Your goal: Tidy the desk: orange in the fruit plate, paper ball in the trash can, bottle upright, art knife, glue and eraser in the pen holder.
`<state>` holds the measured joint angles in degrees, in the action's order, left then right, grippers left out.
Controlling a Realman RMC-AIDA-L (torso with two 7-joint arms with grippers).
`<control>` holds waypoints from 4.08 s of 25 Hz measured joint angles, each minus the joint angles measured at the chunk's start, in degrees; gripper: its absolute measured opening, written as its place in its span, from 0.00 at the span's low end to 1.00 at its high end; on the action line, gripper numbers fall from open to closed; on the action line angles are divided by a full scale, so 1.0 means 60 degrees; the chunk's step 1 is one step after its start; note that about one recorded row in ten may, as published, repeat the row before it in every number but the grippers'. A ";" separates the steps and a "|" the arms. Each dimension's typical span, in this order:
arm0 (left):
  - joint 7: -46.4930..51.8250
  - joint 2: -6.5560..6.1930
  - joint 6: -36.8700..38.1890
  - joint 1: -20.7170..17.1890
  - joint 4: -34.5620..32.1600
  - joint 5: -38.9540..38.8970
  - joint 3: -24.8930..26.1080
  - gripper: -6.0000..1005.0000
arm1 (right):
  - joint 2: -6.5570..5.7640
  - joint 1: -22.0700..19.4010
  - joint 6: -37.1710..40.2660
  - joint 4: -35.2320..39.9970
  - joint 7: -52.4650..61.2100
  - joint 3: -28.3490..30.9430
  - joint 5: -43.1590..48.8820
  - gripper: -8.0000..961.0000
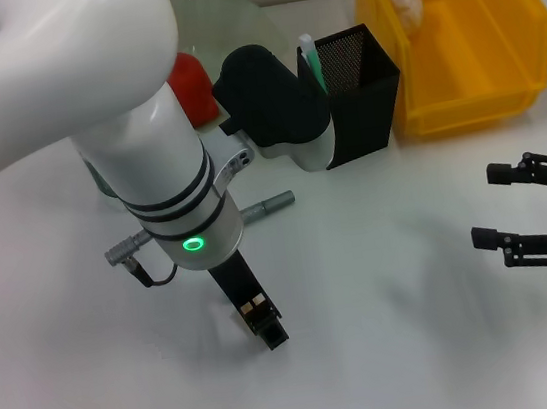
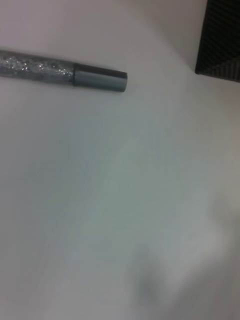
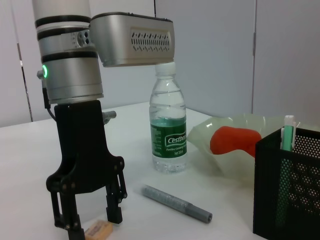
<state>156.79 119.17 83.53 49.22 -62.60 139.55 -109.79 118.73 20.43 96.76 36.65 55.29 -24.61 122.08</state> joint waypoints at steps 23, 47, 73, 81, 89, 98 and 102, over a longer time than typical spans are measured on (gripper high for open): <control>-0.0014 0.0000 -0.0009 0.0003 -0.0011 0.0229 -0.0144 0.58 | 0.0005 0.0087 0.0009 -0.0001 0.0166 0.0000 0.0000 0.83; -0.1690 -0.0051 0.0061 -0.1165 -0.1177 -0.0571 0.2062 0.41 | -0.0029 0.0125 0.0047 -0.0047 0.0278 0.0001 0.0000 0.82; -1.6452 -0.0039 0.0244 -0.3630 0.6387 -1.0450 0.6620 0.42 | -0.0028 0.0202 0.0051 -0.0162 0.0283 -0.0073 0.0011 0.80; -2.0132 0.0001 0.0754 -0.3458 0.8631 -1.1913 0.6522 0.43 | -0.0001 0.0233 0.0028 -0.0162 0.0288 -0.0074 0.0011 0.80; -2.0275 0.0000 0.0804 -0.3378 0.8768 -1.2013 0.6520 0.43 | 0.0001 0.0272 0.0017 -0.0162 0.0293 -0.0053 0.0006 0.80; -2.0218 0.0000 0.0850 -0.3325 0.8793 -1.1974 0.6520 0.44 | 0.0017 0.0349 0.0031 -0.0161 0.0470 -0.0072 -0.0001 0.79; -2.0219 0.0000 0.0935 -0.3325 0.8797 -1.1967 0.6510 0.44 | 0.0007 0.0359 0.0074 -0.0161 0.0543 -0.0074 -0.0001 0.79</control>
<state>35.48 119.18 89.14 29.27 -9.82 67.76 -70.73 118.78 22.58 97.21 35.68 58.54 -25.05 122.07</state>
